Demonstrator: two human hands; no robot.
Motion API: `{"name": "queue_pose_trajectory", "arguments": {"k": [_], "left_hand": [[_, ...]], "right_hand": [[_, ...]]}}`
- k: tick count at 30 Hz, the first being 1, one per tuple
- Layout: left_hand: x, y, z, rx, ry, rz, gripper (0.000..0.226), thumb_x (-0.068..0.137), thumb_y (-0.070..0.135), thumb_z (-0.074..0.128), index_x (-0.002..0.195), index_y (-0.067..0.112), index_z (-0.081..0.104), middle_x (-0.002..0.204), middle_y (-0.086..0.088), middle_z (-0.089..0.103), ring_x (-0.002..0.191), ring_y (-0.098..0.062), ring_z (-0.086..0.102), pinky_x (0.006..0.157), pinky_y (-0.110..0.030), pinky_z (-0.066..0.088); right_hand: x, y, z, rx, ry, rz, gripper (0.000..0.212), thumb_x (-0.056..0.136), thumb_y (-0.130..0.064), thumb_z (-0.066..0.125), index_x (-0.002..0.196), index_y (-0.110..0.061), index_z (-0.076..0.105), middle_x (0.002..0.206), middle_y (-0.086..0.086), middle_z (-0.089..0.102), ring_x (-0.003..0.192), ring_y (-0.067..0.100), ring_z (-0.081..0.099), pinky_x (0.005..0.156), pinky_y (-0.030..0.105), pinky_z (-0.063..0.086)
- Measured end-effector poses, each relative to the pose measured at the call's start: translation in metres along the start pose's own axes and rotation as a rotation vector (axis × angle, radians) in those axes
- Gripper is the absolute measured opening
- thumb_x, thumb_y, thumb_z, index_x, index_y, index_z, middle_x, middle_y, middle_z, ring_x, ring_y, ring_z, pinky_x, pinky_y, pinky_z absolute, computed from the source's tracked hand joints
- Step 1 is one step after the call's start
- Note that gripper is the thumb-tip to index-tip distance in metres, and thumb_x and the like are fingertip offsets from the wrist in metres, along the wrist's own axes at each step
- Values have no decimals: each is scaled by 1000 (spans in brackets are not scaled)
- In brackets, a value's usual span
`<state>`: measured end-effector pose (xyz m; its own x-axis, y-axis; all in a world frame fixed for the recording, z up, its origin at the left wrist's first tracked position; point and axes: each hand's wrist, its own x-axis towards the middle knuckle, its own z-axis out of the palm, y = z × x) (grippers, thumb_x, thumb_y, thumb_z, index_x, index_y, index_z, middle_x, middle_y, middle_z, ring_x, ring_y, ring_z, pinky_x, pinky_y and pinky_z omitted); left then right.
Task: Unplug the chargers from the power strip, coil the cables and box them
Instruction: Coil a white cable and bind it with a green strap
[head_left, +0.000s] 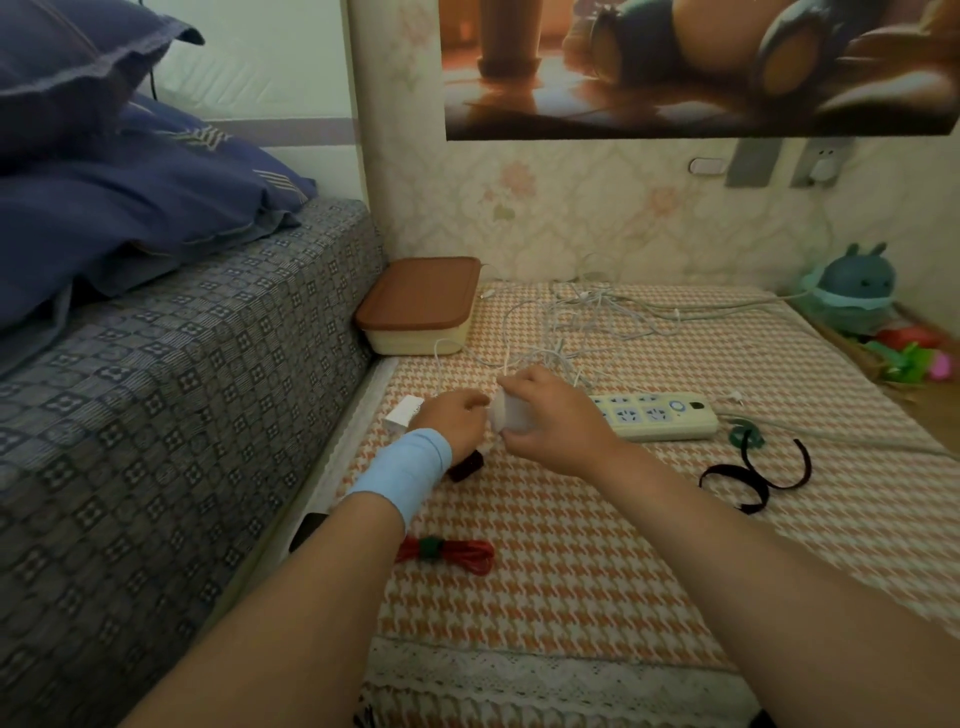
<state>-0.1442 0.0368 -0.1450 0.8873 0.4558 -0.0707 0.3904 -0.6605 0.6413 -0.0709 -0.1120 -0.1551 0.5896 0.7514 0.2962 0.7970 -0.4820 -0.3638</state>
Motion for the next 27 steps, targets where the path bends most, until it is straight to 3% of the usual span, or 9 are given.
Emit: {"name": "queue_pose_trajectory", "arguments": {"k": [3, 5, 10, 12, 15, 18, 23, 25, 27], "left_hand": [[-4, 17, -6, -967, -132, -264, 37, 100, 34, 45, 123, 7, 58, 110, -13, 69, 92, -28, 65, 77, -39, 52], [-9, 20, -8, -1106, -202, -300, 38, 98, 34, 53, 121, 4, 57, 104, -15, 70, 87, -29, 67, 69, -38, 53], [-30, 27, -4, -793, -313, -107, 19, 95, 10, 59, 111, 3, 67, 105, -21, 70, 88, -30, 70, 73, -38, 58], [-40, 34, -2, -720, -384, -22, 20, 96, 7, 56, 112, 7, 67, 107, -19, 71, 91, -30, 71, 77, -38, 59], [-58, 46, 5, -615, -494, 86, 20, 95, 9, 59, 112, 8, 69, 103, -13, 73, 94, -28, 72, 79, -37, 59], [-68, 60, 13, -535, -516, 138, 21, 94, 8, 60, 113, 10, 70, 97, -11, 72, 93, -27, 72, 78, -37, 60], [-71, 71, 16, -251, -621, 214, 20, 93, 13, 61, 110, 16, 71, 91, -2, 73, 88, -24, 73, 86, -38, 58], [-69, 77, 21, -209, -501, 212, 18, 90, 19, 66, 107, 15, 69, 94, -1, 71, 83, -21, 71, 84, -38, 59], [-63, 83, 24, -196, -187, 232, 30, 82, 30, 75, 104, 17, 59, 96, -2, 63, 78, -19, 60, 73, -37, 56]], "right_hand": [[-14, -15, -19, 235, -32, -38, 60, 80, -29, 79, 136, -28, 58, 123, -7, 60, 86, -8, 56, 74, 22, 44], [-29, -22, -32, 349, -106, -35, 42, 79, -19, 79, 117, -26, 61, 114, -8, 62, 68, -11, 54, 63, 16, 38], [-56, -23, -53, 701, -182, 168, 33, 86, 3, 70, 111, -12, 56, 102, 8, 72, 52, 1, 58, 54, 21, 47], [-58, -19, -53, 790, -137, 382, 24, 90, 1, 61, 110, -12, 59, 88, 5, 76, 58, 16, 64, 56, 33, 52], [-60, -15, -63, 921, -69, 687, 24, 99, -22, 47, 104, -6, 63, 74, 8, 73, 53, 19, 56, 52, 31, 46], [-65, -10, -71, 967, -16, 801, 41, 103, -45, 46, 105, -7, 62, 73, 8, 66, 54, 21, 55, 50, 28, 41], [-69, 2, -68, 1034, 110, 902, 25, 98, -30, 64, 100, -6, 72, 95, 6, 73, 70, 20, 61, 65, 33, 45], [-73, 7, -70, 1003, 97, 896, 25, 95, -28, 67, 101, -4, 72, 89, 5, 71, 63, 18, 59, 59, 31, 43], [-76, 10, -71, 921, 70, 826, 25, 95, -28, 68, 102, -5, 73, 82, 3, 68, 59, 16, 55, 55, 29, 41]]}}
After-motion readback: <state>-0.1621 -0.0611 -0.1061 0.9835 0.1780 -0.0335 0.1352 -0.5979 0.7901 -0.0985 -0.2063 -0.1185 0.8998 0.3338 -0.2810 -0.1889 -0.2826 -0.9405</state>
